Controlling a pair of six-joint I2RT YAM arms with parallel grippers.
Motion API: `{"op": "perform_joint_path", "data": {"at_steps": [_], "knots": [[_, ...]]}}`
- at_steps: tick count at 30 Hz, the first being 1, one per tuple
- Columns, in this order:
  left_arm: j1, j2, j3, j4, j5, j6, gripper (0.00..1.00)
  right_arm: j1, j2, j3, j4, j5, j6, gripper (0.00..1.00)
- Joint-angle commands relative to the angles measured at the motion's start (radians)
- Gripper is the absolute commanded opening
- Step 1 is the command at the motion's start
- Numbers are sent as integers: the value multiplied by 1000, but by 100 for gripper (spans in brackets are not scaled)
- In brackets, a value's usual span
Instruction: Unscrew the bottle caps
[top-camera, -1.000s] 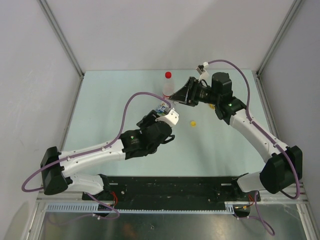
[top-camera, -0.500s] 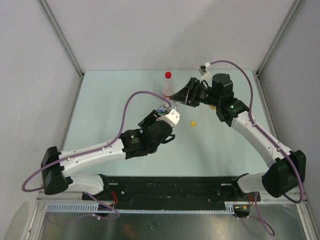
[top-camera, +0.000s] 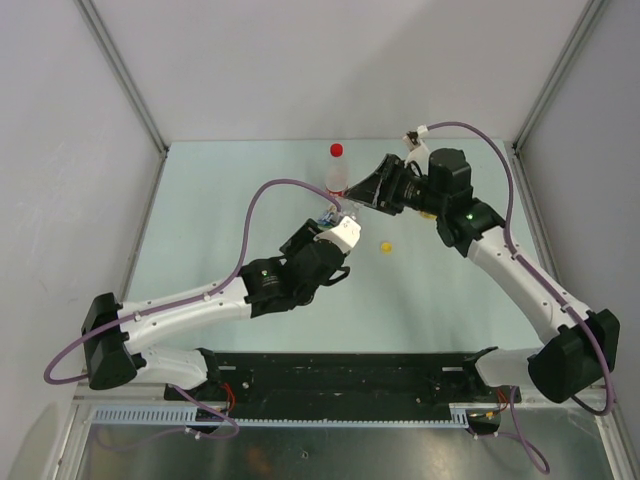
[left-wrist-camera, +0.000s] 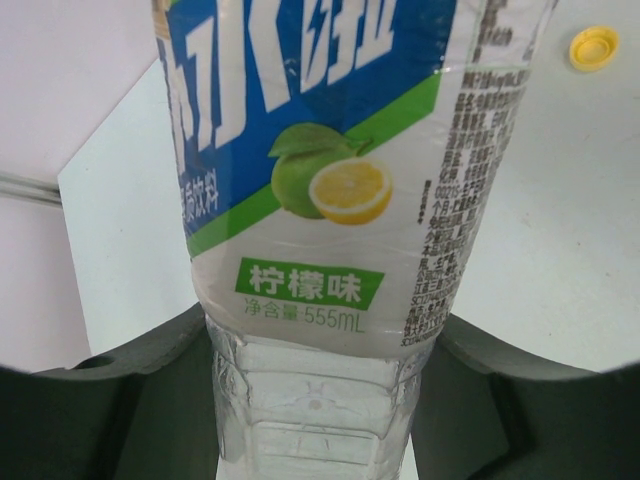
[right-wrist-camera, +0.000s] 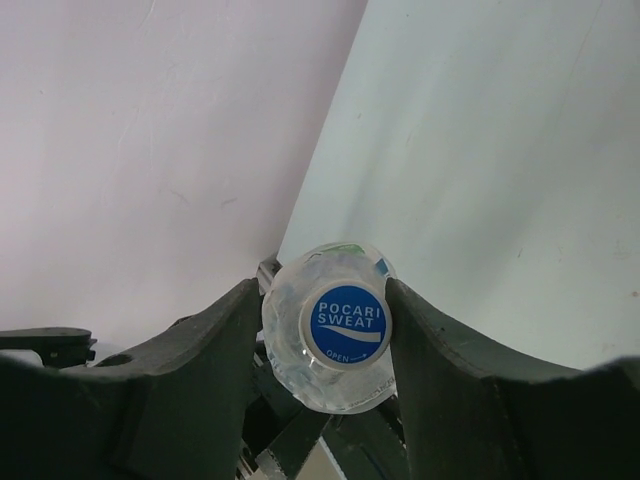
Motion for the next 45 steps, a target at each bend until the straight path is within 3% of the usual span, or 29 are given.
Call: {"op": "perform_joint_path", "data": {"at_steps": [1, 10, 17, 25, 30, 33, 36, 38, 41, 45], "knots": [[17, 4, 13, -20, 11, -25, 25, 5, -75, 26, 20, 17, 17, 56], [21, -17, 15, -19, 37, -39, 25, -32, -102, -13, 40, 39, 24, 65], [22, -5, 19, -20, 55, -44, 25, -33, -94, -14, 38, 55, 21, 54], [22, -11, 16, -21, 59, -49, 21, -34, -52, -14, 57, 41, 10, 7], [24, -26, 9, -20, 65, -55, 21, -37, -58, -15, 64, 25, -14, 0], [25, -32, 9, -20, 65, -55, 21, -44, -67, -16, 54, 30, -27, 13], [25, -32, 10, -19, 66, -53, 20, -49, -72, -16, 36, 44, -45, 41], [25, -31, 10, -21, 65, -50, 20, -53, -72, -16, 24, 49, -53, 54], [25, -34, 10, -21, 65, -50, 20, -57, -68, -15, 7, 54, -60, 62], [25, -34, 11, -20, 68, -50, 20, -57, -54, -14, -1, 48, -59, 64]]}}
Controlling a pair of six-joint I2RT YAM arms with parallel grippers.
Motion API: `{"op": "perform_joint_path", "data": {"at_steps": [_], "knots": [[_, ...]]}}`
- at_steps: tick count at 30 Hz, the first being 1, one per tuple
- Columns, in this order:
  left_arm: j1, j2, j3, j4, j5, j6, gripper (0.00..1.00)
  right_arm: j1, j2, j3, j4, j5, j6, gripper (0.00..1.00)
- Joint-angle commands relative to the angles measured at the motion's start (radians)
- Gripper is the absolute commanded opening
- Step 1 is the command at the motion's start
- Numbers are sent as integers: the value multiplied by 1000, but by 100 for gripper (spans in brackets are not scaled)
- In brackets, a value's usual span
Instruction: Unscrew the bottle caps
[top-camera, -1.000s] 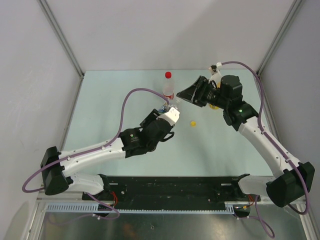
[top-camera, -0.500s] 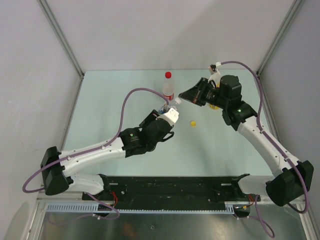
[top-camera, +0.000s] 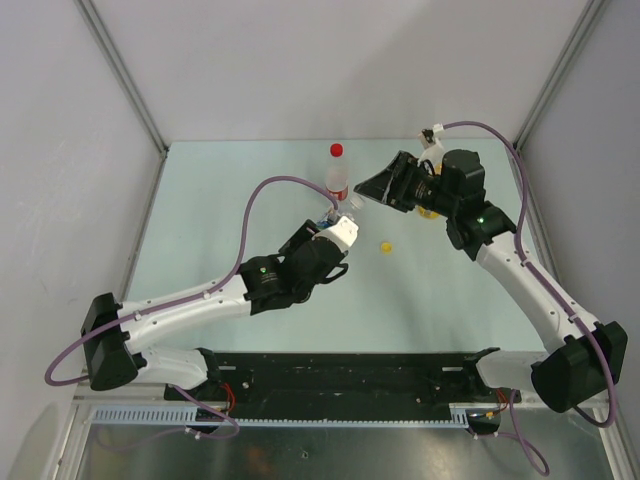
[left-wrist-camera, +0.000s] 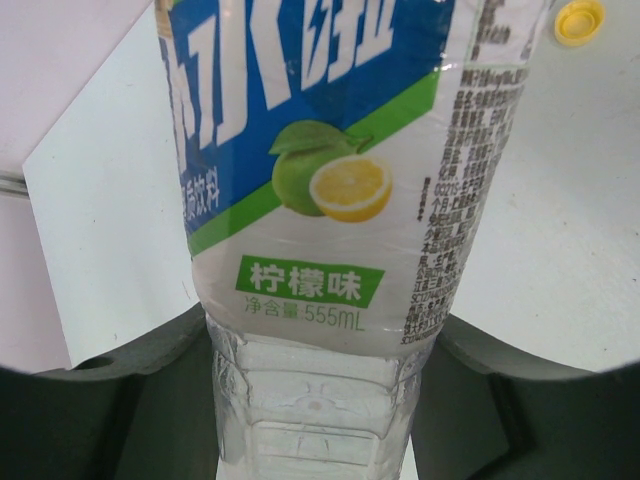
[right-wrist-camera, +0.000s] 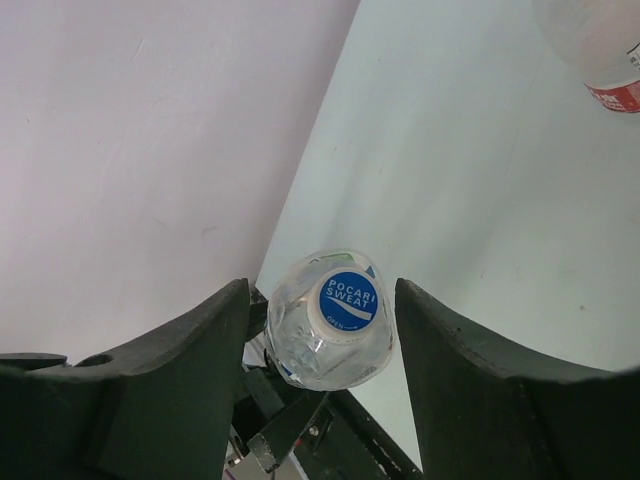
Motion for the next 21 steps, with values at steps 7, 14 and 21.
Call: {"op": "perform_joint_path", "data": {"at_steps": [7, 14, 21], "knots": [[3, -34, 12, 17, -3, -14, 20, 1, 30, 12, -15, -5, -24, 64], [3, -31, 14, 16, -1, -16, 20, 17, 48, 12, -6, -24, -15, 60], [2, -29, 15, 12, -3, -16, 20, 24, 48, 0, 35, -48, 19, 50]]}}
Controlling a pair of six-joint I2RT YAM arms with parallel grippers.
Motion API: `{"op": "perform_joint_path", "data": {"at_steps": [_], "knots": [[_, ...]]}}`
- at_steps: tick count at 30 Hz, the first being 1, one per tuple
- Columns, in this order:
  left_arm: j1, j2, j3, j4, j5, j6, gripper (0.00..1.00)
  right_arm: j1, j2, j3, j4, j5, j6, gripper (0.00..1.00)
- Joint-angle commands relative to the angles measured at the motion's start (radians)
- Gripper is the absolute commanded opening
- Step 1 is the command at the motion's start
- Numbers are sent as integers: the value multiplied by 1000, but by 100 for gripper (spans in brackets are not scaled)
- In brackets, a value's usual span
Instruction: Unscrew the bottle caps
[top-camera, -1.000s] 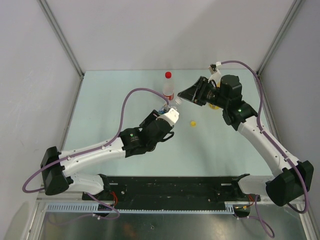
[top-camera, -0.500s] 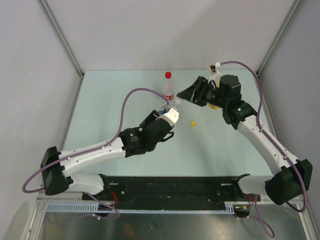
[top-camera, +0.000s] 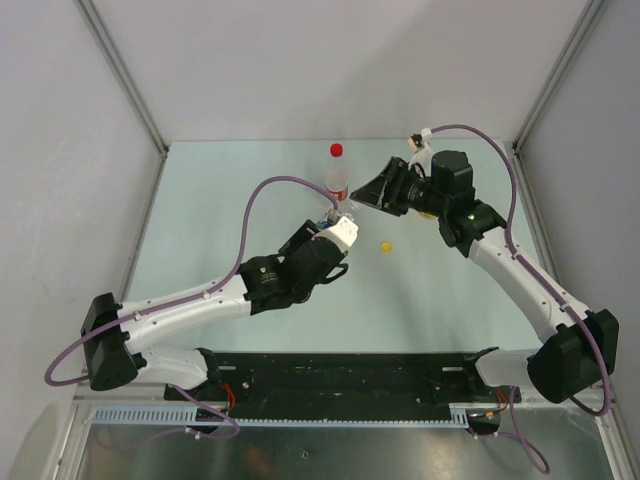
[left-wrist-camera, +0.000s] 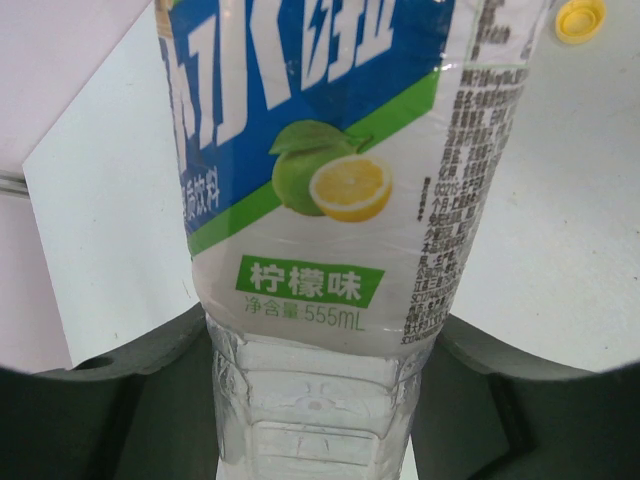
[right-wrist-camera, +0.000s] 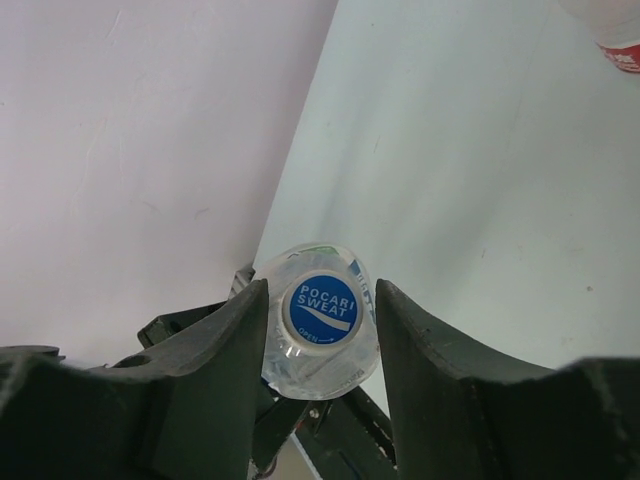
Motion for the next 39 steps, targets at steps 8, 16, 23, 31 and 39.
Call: {"op": "perform_joint_path", "data": {"at_steps": [8, 16, 23, 31, 39], "knots": [[3, -21, 14, 14, -11, -16, 20, 12, -12, -16, 93, -48, 45, 36], [6, -20, 21, 15, 0, -18, 18, 20, -52, -24, 107, -30, 7, 0], [59, -91, 1, 35, 117, -84, 16, 21, -99, -35, 144, -64, -62, 0], [138, -216, -50, 120, 449, -74, 17, 7, -128, -60, 246, -185, -83, 0], [192, -312, -87, 211, 911, -50, 20, -15, -133, -72, 343, -342, -94, 0]]}}
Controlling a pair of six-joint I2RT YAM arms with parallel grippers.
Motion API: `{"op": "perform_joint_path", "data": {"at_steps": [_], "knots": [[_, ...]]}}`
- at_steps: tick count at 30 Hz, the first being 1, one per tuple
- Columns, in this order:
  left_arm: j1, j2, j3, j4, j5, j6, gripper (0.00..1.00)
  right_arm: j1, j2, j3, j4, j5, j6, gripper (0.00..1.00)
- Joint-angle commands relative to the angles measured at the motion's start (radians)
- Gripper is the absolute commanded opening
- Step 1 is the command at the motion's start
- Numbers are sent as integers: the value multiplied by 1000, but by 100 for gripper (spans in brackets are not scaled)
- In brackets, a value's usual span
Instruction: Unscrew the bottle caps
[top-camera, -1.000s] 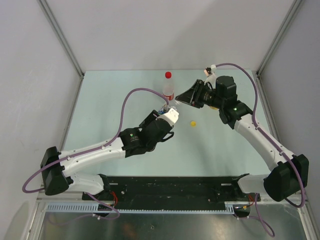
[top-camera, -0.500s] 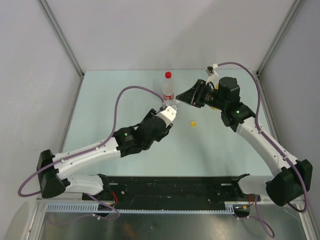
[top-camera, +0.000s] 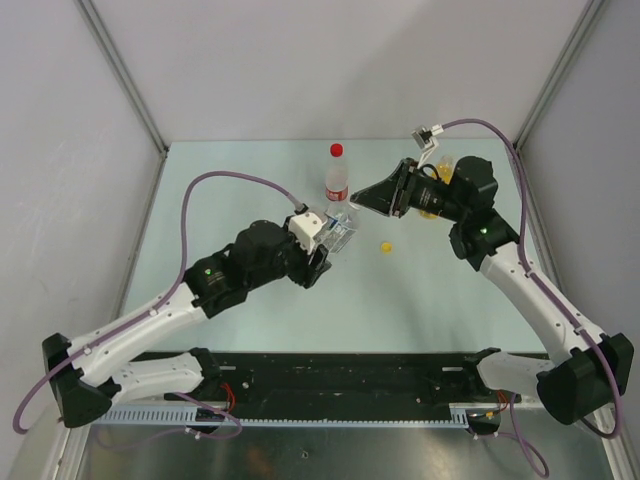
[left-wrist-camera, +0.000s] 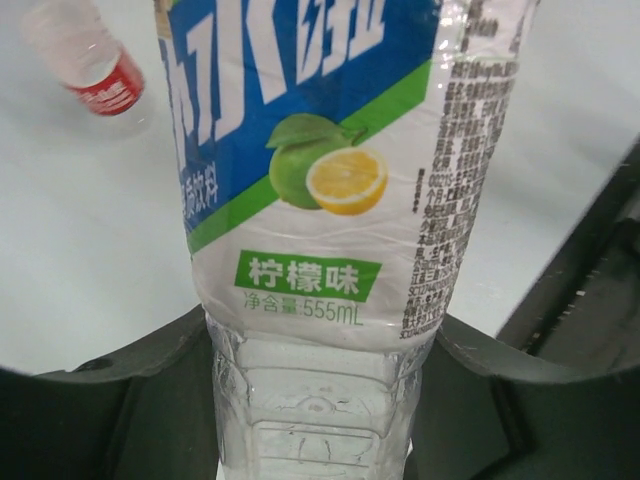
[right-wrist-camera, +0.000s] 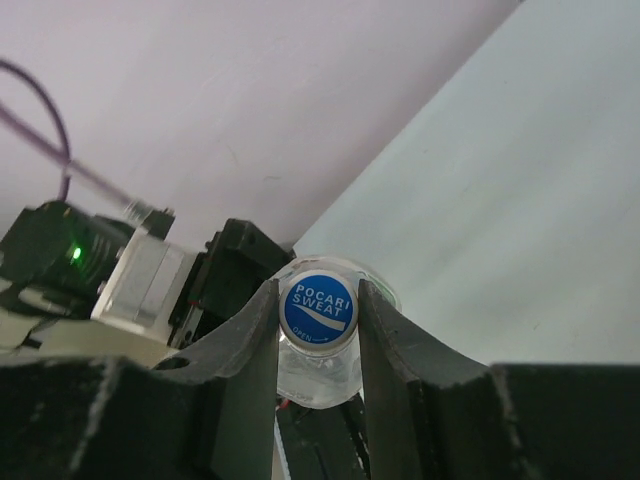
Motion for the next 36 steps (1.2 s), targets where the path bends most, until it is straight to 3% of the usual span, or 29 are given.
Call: {"op": "perform_joint_path", "data": {"at_steps": [1, 10, 24, 28, 34, 36], "knots": [[25, -69, -5, 138, 335, -13, 20, -11, -28, -5, 107, -147, -24, 0], [89, -104, 4, 210, 702, -62, 16, -17, -76, -11, 146, -230, -85, 0], [153, -60, 77, 293, 1249, -154, 15, -14, -159, -41, 337, -370, -117, 0], [156, -51, 79, 300, 1277, -160, 16, -12, -166, -42, 321, -348, -137, 0], [164, -40, 47, 302, 1204, -170, 20, -15, -165, -42, 301, -288, -120, 0], [170, -31, 33, 302, 1173, -175, 21, -17, -166, -41, 294, -262, -113, 4]]}}
